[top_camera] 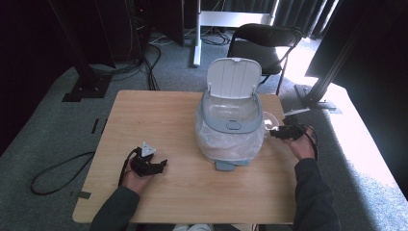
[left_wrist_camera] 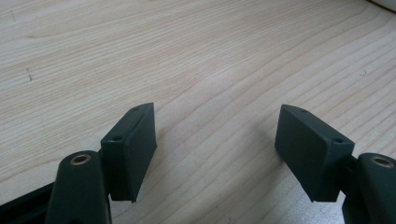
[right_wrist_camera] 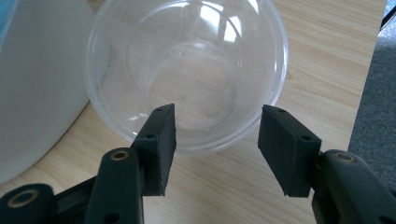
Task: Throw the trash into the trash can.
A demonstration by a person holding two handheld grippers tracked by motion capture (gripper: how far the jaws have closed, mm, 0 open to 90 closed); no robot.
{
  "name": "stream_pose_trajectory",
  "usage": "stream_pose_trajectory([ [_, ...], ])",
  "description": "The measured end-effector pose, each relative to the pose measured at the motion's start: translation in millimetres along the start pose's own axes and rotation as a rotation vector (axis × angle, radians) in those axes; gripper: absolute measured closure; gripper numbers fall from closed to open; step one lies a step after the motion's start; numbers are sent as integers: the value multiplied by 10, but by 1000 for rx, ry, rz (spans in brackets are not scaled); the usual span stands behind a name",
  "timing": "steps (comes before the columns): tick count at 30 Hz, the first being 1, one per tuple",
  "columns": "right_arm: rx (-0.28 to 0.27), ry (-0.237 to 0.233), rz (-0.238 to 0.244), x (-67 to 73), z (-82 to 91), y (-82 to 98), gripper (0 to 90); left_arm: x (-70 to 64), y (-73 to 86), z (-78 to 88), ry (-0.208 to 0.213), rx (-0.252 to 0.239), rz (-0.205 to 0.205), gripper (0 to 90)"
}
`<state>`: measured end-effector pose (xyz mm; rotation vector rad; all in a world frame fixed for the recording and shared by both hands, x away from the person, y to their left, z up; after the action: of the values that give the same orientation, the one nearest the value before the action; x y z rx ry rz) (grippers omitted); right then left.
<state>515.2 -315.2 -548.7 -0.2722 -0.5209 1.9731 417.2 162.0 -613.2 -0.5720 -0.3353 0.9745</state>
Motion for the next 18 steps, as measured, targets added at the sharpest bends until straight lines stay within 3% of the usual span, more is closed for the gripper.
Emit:
stream_pose_trajectory([
  [18, -9, 6, 50, 111, 143, 195, 456, -2, -2, -1, 1, 0, 0, 294],
])
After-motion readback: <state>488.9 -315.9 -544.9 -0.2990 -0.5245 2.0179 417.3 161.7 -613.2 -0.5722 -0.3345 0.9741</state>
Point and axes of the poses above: each handheld gripper's, and its own axes: z roughly backward along the jaws, y roughly out of its underside, x roughly to its left, the point moved 10 cm from there along -z, roughly forward along the jaws, and after that the axes turned 10 degrees about x, right-handed, at the moved point
